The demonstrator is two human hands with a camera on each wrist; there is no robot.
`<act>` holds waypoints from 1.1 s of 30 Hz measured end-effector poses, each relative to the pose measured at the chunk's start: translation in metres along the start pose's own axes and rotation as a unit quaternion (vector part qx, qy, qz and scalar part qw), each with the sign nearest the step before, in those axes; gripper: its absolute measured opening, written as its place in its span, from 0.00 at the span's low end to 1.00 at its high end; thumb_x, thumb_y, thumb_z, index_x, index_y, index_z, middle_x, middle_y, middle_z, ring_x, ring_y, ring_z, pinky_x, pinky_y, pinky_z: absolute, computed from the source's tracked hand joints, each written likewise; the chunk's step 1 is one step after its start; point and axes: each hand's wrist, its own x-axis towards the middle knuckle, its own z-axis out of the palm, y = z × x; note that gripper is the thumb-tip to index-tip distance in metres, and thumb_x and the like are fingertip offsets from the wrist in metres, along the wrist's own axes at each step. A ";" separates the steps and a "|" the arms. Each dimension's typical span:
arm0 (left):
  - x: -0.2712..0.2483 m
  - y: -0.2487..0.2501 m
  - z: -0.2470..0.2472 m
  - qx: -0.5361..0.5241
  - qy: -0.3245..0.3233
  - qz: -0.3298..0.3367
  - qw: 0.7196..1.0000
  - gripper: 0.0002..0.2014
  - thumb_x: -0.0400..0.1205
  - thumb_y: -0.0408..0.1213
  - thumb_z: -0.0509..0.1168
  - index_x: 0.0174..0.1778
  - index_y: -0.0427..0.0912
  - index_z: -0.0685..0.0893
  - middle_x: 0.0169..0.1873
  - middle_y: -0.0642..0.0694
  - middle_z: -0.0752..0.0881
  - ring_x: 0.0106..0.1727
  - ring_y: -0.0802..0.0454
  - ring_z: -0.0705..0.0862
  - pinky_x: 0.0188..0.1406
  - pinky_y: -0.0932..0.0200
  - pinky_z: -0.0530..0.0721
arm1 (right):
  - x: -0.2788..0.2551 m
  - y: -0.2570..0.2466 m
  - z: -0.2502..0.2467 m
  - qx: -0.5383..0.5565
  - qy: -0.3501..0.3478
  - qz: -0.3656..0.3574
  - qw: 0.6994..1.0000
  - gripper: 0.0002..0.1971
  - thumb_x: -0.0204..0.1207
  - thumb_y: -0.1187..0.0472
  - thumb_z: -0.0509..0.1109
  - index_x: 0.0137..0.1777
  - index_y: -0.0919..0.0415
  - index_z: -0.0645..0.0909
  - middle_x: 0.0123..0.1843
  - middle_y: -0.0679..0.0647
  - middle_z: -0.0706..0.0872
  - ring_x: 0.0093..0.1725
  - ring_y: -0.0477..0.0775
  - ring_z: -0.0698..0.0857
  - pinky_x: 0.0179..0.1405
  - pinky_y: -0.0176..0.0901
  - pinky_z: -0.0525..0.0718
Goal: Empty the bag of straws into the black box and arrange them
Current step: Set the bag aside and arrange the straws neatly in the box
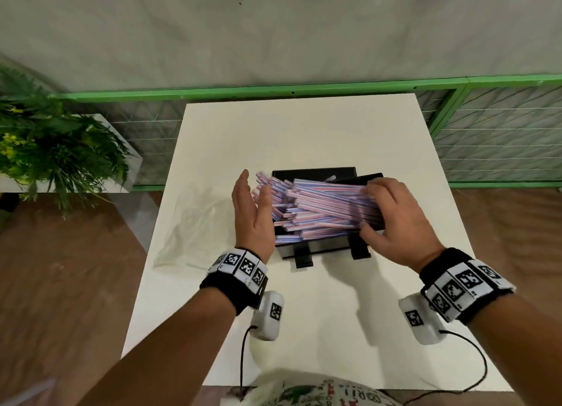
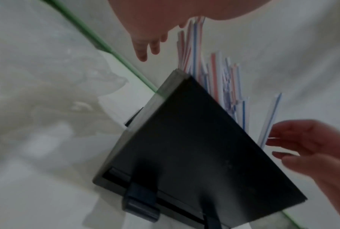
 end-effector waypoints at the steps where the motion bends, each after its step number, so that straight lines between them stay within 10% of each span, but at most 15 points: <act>1: 0.000 0.001 0.004 -0.018 0.010 -0.012 1.000 0.36 0.85 0.63 0.53 0.88 0.51 0.59 0.86 0.54 0.62 0.81 0.61 0.66 0.76 0.72 0.64 | 0.003 0.004 0.000 -0.009 -0.017 0.001 1.000 0.30 0.67 0.54 0.72 0.69 0.65 0.77 0.69 0.62 0.78 0.67 0.66 0.78 0.68 0.60 0.78; 3: 0.001 0.003 0.009 -0.040 0.020 -0.031 0.999 0.30 0.91 0.54 0.55 0.88 0.49 0.59 0.86 0.53 0.63 0.78 0.63 0.67 0.69 0.80 0.64 | 0.009 0.008 0.003 -0.003 -0.045 0.002 0.999 0.32 0.69 0.49 0.69 0.72 0.64 0.75 0.70 0.61 0.78 0.68 0.65 0.78 0.69 0.60 0.77; 8: 0.004 0.002 0.010 -0.074 0.028 -0.043 0.996 0.30 0.89 0.56 0.56 0.86 0.51 0.63 0.79 0.52 0.74 0.75 0.62 0.74 0.80 0.57 0.70 | 0.031 -0.002 0.010 0.109 0.010 0.029 0.994 0.27 0.73 0.53 0.66 0.72 0.62 0.76 0.67 0.58 0.78 0.67 0.60 0.79 0.69 0.52 0.78; 15: -0.005 0.004 0.016 -0.077 0.022 -0.036 0.996 0.35 0.84 0.60 0.57 0.87 0.53 0.61 0.76 0.60 0.73 0.67 0.86 0.72 0.68 0.74 0.72 | 0.091 -0.007 0.018 0.015 -0.125 -0.007 0.992 0.18 0.79 0.53 0.68 0.68 0.51 0.83 0.58 0.55 0.85 0.53 0.62 0.86 0.55 0.56 0.85; 20: -0.007 0.008 0.023 -0.055 0.040 -0.042 0.997 0.28 0.91 0.52 0.55 0.87 0.51 0.61 0.76 0.59 0.73 0.70 0.70 0.76 0.73 0.68 0.71 | 0.095 -0.007 0.018 0.018 -0.102 -0.044 0.994 0.07 0.82 0.62 0.69 0.54 0.58 0.89 0.47 0.55 0.89 0.47 0.61 0.87 0.47 0.52 0.83; 23: -0.008 0.006 0.024 -0.049 0.040 -0.043 0.997 0.33 0.87 0.59 0.55 0.88 0.52 0.60 0.80 0.56 0.72 0.78 0.61 0.73 0.79 0.62 0.70 | 0.090 -0.001 0.007 0.088 0.027 0.018 0.996 0.07 0.80 0.66 0.70 0.53 0.61 0.89 0.47 0.53 0.92 0.46 0.54 0.88 0.50 0.44 0.84; 26: -0.008 0.003 0.025 -0.054 0.040 -0.050 0.997 0.38 0.83 0.65 0.54 0.88 0.54 0.58 0.84 0.53 0.70 0.82 0.57 0.72 0.84 0.53 0.70 | 0.074 0.008 -0.016 0.294 0.170 0.172 0.925 0.06 0.78 0.69 0.71 0.49 0.58 0.87 0.44 0.53 0.90 0.43 0.45 0.86 0.49 0.33 0.82; 29: -0.010 0.003 0.028 -0.057 0.042 -0.056 0.996 0.39 0.82 0.64 0.54 0.89 0.55 0.56 0.84 0.53 0.69 0.82 0.58 0.72 0.82 0.59 0.70 | 0.053 0.014 -0.021 0.443 0.111 0.258 0.851 0.12 0.77 0.75 0.70 0.45 0.57 0.87 0.40 0.51 0.91 0.41 0.44 0.87 0.47 0.32 0.81; 33: -0.009 0.007 0.031 -0.064 0.038 -0.059 0.995 0.40 0.82 0.63 0.56 0.89 0.55 0.53 0.83 0.53 0.70 0.73 0.65 0.77 0.65 0.78 0.75 | 0.029 0.026 -0.001 0.205 -0.012 0.140 0.969 0.13 0.76 0.75 0.71 0.49 0.56 0.90 0.44 0.47 0.90 0.49 0.49 0.85 0.54 0.35 0.80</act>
